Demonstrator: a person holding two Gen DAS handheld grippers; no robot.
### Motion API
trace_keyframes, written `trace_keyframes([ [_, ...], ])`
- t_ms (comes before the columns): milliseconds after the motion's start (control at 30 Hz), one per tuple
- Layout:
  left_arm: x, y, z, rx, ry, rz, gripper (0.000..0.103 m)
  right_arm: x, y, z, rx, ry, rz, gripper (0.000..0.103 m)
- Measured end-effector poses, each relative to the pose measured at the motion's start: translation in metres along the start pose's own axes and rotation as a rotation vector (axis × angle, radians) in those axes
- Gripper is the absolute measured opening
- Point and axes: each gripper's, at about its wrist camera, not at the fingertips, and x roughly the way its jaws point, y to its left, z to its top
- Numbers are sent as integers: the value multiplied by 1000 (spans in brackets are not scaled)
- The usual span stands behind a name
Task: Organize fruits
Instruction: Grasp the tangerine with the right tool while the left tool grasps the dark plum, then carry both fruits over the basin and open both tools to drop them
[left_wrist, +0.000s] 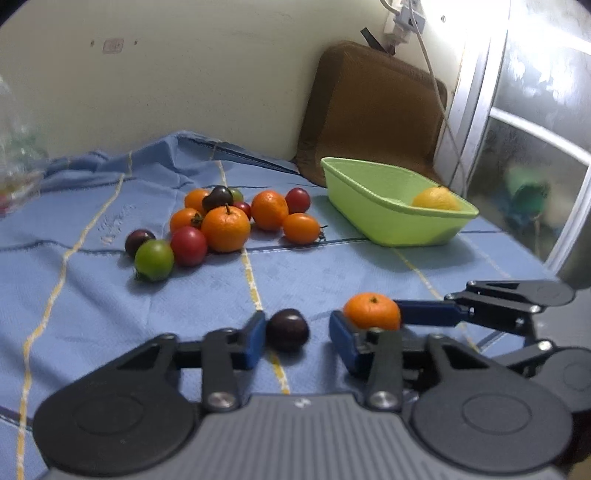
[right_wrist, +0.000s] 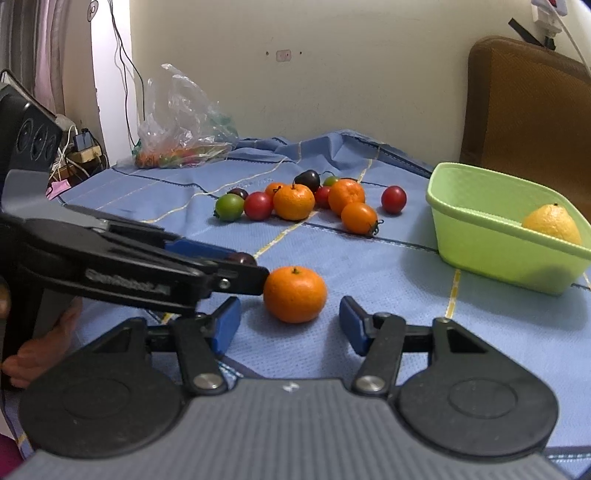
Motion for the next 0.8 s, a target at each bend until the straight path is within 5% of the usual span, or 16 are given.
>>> trace_keyframes([
  [33,0,0,0,-5,-1,7,25,1,0,0,-6,3,4,39],
  [167,-2,7,4,-83,20,-73,25,-2,-3,0,-11,-18,23,39],
  [267,-3,-5,19,-48,-7,-67,25,-7,-5,2,-2,-55,9,38],
  [533,35,-40,97,-13,-73,-175,25,-30,-49,25,19,-226,-162,38],
  [800,106,-77,126,54,-19,-146,25,-13,-105,33,80,-190,-297,40],
])
